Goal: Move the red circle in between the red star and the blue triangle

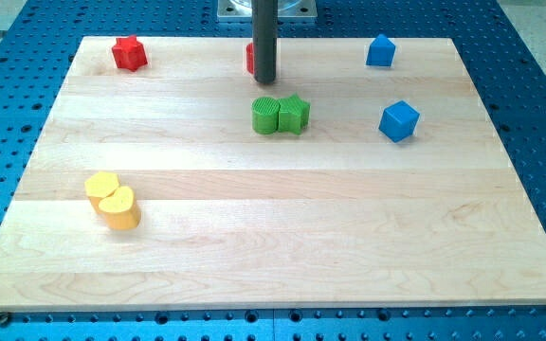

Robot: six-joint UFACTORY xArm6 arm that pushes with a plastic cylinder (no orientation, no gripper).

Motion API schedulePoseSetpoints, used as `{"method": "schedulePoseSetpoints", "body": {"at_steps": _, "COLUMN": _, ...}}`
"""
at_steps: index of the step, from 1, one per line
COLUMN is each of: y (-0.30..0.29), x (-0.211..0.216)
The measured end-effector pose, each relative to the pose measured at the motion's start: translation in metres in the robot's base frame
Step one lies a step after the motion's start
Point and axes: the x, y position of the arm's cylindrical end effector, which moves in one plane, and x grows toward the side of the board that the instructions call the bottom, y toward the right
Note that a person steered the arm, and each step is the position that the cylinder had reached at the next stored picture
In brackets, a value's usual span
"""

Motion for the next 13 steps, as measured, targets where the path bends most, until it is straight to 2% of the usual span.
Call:
{"method": "schedulePoseSetpoints", "body": {"at_steps": 1, "y": -0.033, "x": 0.008}}
{"method": "schedulePoseSetpoints", "body": {"at_steps": 2, "y": -0.02, "x": -0.008}}
{"method": "schedulePoseSetpoints", "body": {"at_steps": 4, "y": -0.009, "x": -0.008}}
{"method": "schedulePoseSetpoints", "body": {"at_steps": 6, "y": -0.003, "x": 0.047}}
{"method": "schedulePoseSetpoints", "body": {"at_steps": 13, "y": 0.019, "x": 0.047}}
